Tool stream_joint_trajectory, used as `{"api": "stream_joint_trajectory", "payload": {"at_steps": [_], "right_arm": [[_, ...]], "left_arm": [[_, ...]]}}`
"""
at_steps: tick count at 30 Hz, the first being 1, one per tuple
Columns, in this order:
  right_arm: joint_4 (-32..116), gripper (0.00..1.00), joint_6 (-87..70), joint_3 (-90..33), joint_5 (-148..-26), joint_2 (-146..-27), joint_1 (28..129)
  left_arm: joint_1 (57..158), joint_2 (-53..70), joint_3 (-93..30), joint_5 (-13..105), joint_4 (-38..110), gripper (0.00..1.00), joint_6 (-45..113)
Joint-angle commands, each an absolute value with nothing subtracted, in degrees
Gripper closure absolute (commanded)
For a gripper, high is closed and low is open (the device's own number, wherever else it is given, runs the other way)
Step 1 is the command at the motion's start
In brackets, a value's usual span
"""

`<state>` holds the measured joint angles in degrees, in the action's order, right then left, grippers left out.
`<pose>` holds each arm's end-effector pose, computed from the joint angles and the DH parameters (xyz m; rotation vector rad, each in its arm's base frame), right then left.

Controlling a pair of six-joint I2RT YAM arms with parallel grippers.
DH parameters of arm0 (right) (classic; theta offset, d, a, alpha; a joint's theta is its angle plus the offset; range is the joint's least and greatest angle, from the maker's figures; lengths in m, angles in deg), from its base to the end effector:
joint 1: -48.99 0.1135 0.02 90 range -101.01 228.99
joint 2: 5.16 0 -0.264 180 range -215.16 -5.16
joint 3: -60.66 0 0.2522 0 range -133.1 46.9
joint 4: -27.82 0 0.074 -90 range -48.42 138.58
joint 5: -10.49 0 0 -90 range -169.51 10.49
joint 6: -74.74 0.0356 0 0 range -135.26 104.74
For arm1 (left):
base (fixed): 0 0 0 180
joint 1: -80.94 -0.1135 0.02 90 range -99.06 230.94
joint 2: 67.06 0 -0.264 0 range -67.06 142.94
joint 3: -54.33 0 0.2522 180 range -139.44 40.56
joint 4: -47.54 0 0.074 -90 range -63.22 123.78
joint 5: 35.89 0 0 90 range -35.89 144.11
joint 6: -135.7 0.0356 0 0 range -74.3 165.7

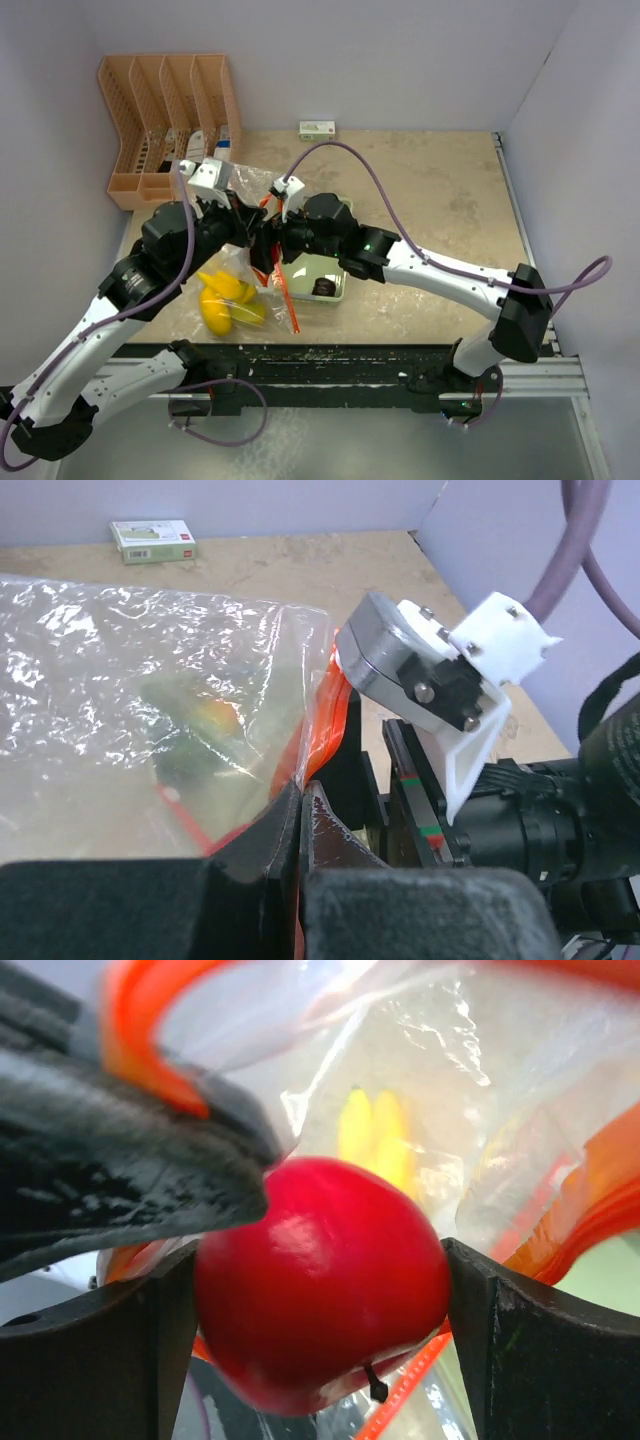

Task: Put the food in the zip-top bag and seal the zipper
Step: Place the fake fruit in the zipper food storage bag.

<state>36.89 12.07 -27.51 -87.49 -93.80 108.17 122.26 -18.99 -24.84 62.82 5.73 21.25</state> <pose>0.1872 0.3234 0.3572 -0.6284 1.7942 1.1965 0.1289 -0.1061 0.4199 0.1521 1.8024 -0.6967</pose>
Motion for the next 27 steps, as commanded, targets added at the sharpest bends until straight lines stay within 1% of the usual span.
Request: {"api": "stream_joint_trajectory", "payload": {"at_steps": [1, 6, 12, 16, 22, 25, 27], "right_arm": [[40.0, 0.00, 10.4, -28.1, -80.6, -88.7, 109.4], [43.4, 0.01, 10.1, -25.7, -72.0, -83.8, 109.4], [45.8, 0.01, 11.3, -26.0, -63.8, -84.3, 109.5], [44.1, 0.00, 11.1, -24.1, -64.3, -81.2, 109.5], [46.0, 0.10, 14.1, -19.4, -64.5, -76.6, 109.5], [44.4, 0.20, 15.0, -15.7, -64.4, -74.9, 109.5], [42.1, 0.22, 15.5, -14.3, -64.9, -74.5, 109.4]], "left_arm": [[122.5, -17.5, -23.2, 58.5, 14.0, 1.00, 20.6], [122.6, -19.3, -19.9, 59.5, 14.2, 1.00, 18.5], [122.5, -24.4, -14.4, 57.8, 15.1, 1.00, 13.0], [122.5, -24.9, -16.0, 61.0, 11.1, 1.00, 12.6], [122.5, -24.9, -17.2, 61.8, 10.2, 1.00, 12.8], [122.5, -25.3, -17.3, 61.5, 10.3, 1.00, 12.6], [122.5, -25.6, -17.4, 61.5, 10.3, 1.00, 12.6]]}}
